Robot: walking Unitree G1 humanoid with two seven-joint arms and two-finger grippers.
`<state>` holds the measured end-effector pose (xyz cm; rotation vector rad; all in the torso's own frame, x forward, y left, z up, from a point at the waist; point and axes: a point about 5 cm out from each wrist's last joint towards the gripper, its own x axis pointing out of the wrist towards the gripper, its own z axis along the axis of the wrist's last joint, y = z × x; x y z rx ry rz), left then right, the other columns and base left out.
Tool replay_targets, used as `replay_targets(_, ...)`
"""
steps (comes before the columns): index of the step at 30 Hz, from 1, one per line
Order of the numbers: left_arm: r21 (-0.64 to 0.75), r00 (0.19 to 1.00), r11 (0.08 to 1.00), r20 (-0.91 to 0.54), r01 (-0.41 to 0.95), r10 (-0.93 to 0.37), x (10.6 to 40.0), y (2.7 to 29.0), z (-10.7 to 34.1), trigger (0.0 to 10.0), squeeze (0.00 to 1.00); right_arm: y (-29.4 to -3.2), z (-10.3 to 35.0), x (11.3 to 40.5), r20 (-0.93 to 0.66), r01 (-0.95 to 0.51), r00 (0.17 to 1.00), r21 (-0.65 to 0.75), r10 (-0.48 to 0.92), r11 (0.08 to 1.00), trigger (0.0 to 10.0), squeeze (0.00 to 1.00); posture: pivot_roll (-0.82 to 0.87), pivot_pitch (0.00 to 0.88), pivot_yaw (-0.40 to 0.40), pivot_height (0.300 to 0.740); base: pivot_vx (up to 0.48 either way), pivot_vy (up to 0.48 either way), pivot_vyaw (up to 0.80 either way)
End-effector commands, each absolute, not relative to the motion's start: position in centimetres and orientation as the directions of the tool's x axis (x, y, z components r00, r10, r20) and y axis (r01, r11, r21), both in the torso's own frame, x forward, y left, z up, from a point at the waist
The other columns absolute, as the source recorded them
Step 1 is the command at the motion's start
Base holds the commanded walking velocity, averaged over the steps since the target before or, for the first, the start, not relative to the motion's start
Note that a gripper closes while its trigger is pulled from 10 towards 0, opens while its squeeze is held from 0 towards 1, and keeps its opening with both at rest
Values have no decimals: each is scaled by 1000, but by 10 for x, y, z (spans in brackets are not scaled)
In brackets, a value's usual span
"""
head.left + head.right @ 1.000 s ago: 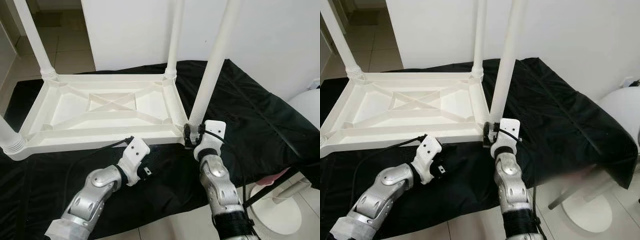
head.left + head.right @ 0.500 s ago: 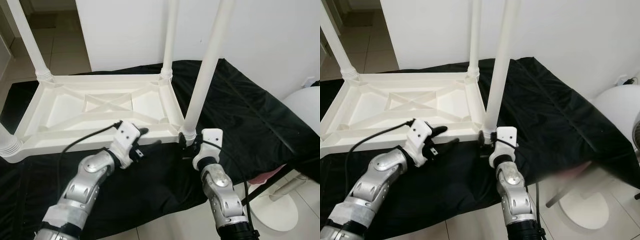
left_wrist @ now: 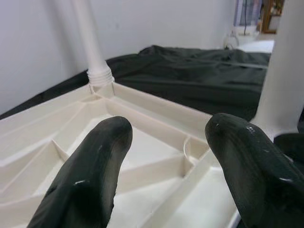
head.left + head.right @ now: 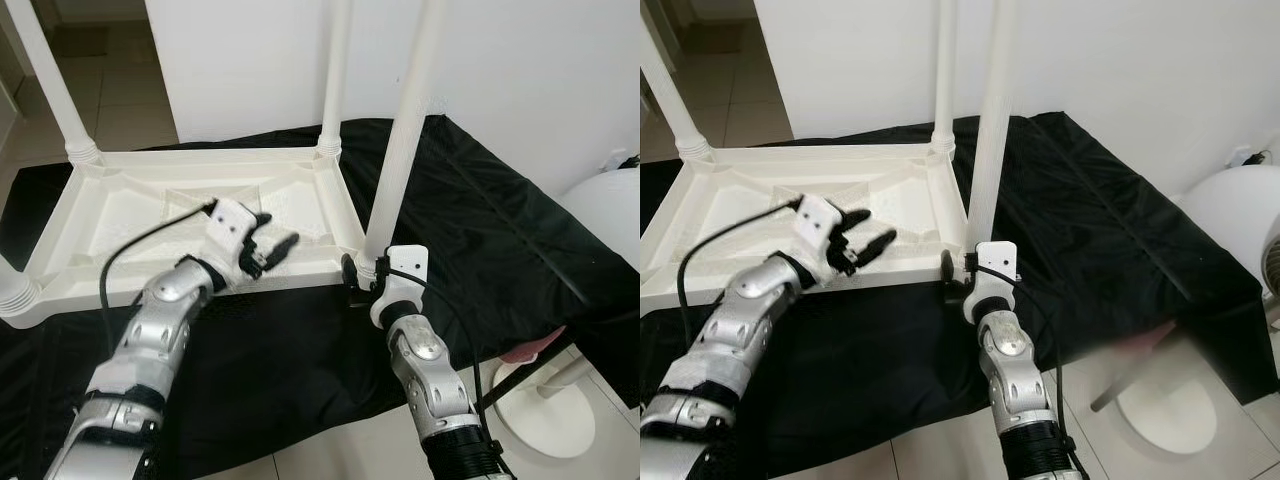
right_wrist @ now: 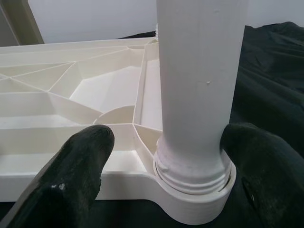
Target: Building children table
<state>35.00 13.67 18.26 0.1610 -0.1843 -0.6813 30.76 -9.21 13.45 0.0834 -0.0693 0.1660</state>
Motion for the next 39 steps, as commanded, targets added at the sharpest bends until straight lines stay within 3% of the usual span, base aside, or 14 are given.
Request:
replay_targets(1, 172, 847, 853, 128, 493, -515, 356, 144, 178, 10000, 0, -85, 138, 310, 95, -170, 982, 67, 163, 983, 9569, 0, -66, 17, 12, 740, 0, 0, 0)
replay_targets(2, 180, 848, 853, 128, 489, -514, 359, 146, 179, 10000, 0, -89, 140, 312, 102, -106, 990, 60, 100, 993, 10000, 0, -65, 18, 15, 740, 0, 0, 0)
replay_targets(15, 198, 840, 839, 109, 506, -532, 364, 154, 176, 10000, 0, -146, 141, 312, 132, 274, 952, 23, -275, 961, 10000, 0, -67, 23, 28, 740, 0, 0, 0)
replay_targets(25, 227, 800, 787, 51, 574, -598, 358, 150, 163, 10000, 0, -170, 138, 314, 134, 339, 933, -9, -334, 941, 10000, 0, -69, 27, 32, 740, 0, 0, 0)
replay_targets(30, 244, 680, 655, -24, 715, -733, 335, 143, 143, 10000, 0, -173, 136, 318, 130, 256, 959, -11, -253, 967, 10000, 0, -67, 30, 30, 740, 0, 0, 0)
replay_targets(39, 240, 593, 555, -130, 796, -795, 310, 144, 122, 10000, 0, -171, 131, 320, 114, 215, 971, -19, -212, 976, 10000, 0, -45, 28, 17, 740, 0, 0, 0)
